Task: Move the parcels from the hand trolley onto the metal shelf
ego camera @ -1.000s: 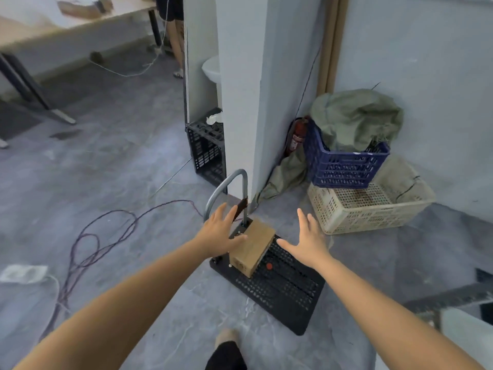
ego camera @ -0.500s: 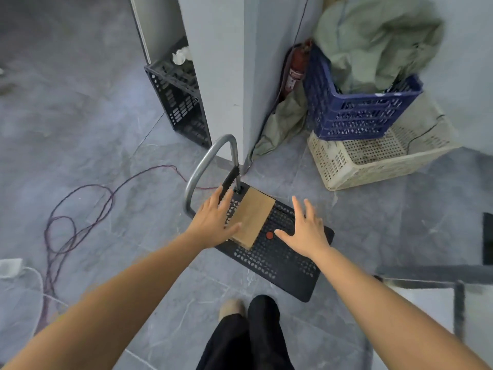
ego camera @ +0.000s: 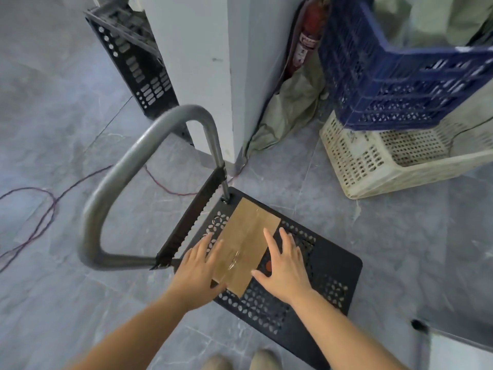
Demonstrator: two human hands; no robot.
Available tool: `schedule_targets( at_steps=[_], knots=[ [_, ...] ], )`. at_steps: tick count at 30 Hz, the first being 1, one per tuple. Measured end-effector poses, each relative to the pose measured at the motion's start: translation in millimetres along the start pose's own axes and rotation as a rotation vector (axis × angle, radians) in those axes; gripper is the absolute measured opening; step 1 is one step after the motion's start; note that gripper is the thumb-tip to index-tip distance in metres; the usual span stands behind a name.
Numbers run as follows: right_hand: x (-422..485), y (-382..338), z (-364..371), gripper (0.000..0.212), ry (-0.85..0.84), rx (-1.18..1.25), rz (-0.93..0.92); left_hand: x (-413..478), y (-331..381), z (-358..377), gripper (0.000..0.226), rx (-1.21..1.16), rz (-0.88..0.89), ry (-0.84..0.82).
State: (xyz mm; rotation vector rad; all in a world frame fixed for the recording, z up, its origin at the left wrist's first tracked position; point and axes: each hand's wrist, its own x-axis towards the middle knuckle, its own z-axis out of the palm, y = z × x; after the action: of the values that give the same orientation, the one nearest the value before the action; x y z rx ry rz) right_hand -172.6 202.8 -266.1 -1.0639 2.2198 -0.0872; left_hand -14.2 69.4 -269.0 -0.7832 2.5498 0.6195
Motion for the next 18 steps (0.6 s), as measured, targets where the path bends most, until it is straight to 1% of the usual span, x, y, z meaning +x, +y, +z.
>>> schedule_targets(
  at_steps=[2, 5, 7, 8, 11, 12, 13, 14, 16, 18],
  knots=[
    [19.4, 10.1, 28.8, 0.092, -0.028, 0.024, 0.039, 17.2, -9.7, 28.4, 0.098, -0.001, -0.045, -0.045],
    [43.5, 21.7, 67.4, 0.095, -0.092, 0.069, 0.121, 38.8, -14.7, 62.3, 0.105, 0.068, -0.105, -0.035],
    [54.4, 25.8, 87.1, 0.097, -0.141, 0.107, 0.141, 47.3, -14.8, 83.5, 0.108, 0.002, -0.136, -0.114],
    [58.0, 26.9, 94.9, 0.098, -0.154, 0.121, 0.134, 50.6, -13.1, 91.8, 0.111, -0.043, -0.163, -0.137],
    [66.8, 30.1, 108.7, 0.102, -0.150, 0.157, 0.101, 65.7, -7.5, 112.1, 0.120, -0.013, -0.256, -0.125],
    [69.2, 31.3, 110.6, 0.103, -0.146, 0.170, 0.091, 70.9, -2.3, 110.6, 0.122, 0.003, -0.283, -0.083],
    [71.5, 31.9, 111.4, 0.105, -0.142, 0.187, 0.081, 74.6, 1.7, 109.0, 0.125, 0.003, -0.289, -0.099],
    [73.4, 31.8, 111.5, 0.106, -0.140, 0.207, 0.072, 78.5, 3.0, 113.3, 0.127, -0.001, -0.284, -0.082],
    [76.6, 29.1, 110.9, 0.107, -0.141, 0.245, 0.057, 84.1, 5.2, 121.2, 0.127, -0.052, -0.354, -0.123],
    [78.1, 25.9, 112.0, 0.107, -0.140, 0.274, 0.050, 88.6, 7.2, 124.3, 0.122, -0.026, -0.388, -0.107]
  ],
)
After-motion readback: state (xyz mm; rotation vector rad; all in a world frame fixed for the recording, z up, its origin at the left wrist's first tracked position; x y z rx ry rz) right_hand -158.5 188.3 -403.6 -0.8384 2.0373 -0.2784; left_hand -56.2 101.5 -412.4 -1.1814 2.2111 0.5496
